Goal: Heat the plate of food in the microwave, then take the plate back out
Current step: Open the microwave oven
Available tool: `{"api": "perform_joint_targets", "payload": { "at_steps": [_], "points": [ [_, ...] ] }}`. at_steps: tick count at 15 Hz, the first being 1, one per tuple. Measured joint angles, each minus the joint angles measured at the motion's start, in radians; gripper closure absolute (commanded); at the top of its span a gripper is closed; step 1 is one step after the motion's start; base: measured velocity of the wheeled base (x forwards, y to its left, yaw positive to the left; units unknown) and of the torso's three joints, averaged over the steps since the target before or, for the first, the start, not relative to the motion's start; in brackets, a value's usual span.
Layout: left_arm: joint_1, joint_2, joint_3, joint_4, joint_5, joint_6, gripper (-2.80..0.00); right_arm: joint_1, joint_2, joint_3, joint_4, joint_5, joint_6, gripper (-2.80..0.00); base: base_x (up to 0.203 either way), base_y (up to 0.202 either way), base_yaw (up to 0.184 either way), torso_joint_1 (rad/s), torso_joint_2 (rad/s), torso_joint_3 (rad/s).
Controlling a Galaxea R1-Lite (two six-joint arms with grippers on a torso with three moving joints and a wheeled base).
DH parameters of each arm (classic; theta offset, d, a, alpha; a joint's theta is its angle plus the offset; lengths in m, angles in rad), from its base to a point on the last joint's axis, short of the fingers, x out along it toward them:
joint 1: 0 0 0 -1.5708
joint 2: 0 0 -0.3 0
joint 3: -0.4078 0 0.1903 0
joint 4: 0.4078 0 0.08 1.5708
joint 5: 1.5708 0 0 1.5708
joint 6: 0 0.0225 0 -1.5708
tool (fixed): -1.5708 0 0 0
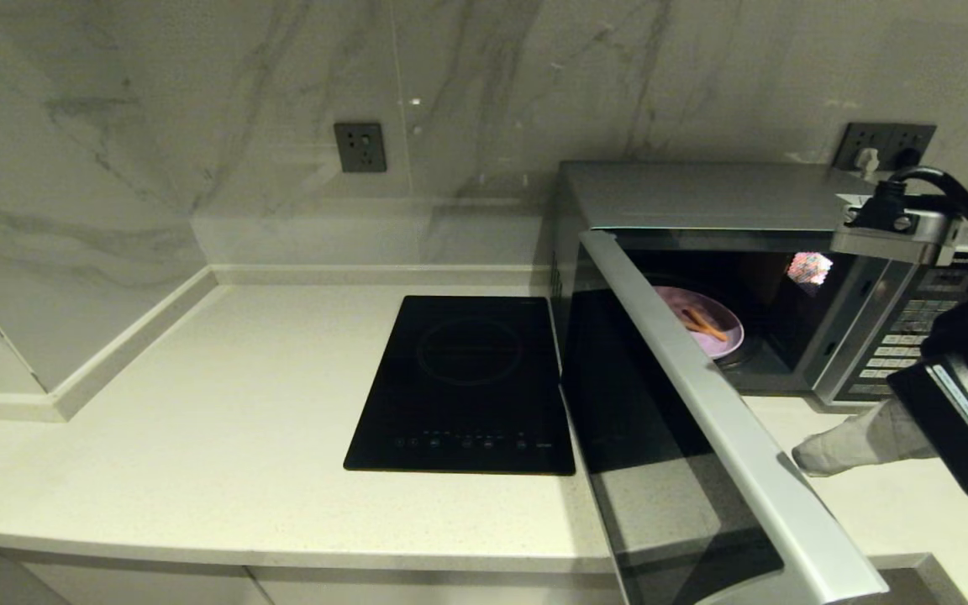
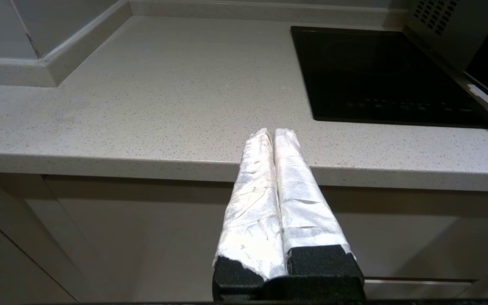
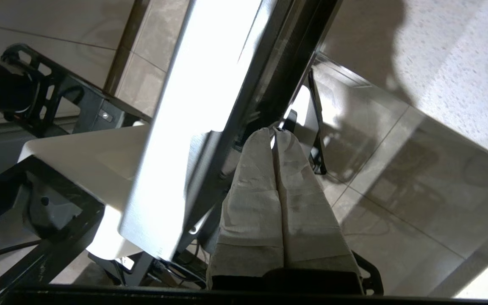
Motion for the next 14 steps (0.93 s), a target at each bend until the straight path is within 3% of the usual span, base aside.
{"api": "perform_joint_targets", "payload": {
  "at_steps": [5, 14],
  "points": [
    [0.000, 0.000, 0.000, 0.000, 0.000, 0.000, 0.00, 0.065, 0.006, 0.013, -0.023, 0.000, 0.001, 0.00, 0.000, 0.000, 0.000, 0.000, 0.00, 0.000],
    [0.000, 0.000, 0.000, 0.000, 0.000, 0.000, 0.00, 0.074, 0.013, 0.019, -0.027, -0.005, 0.012, 0.00, 0.000, 0.000, 0.000, 0.000, 0.00, 0.000]
  ]
}}
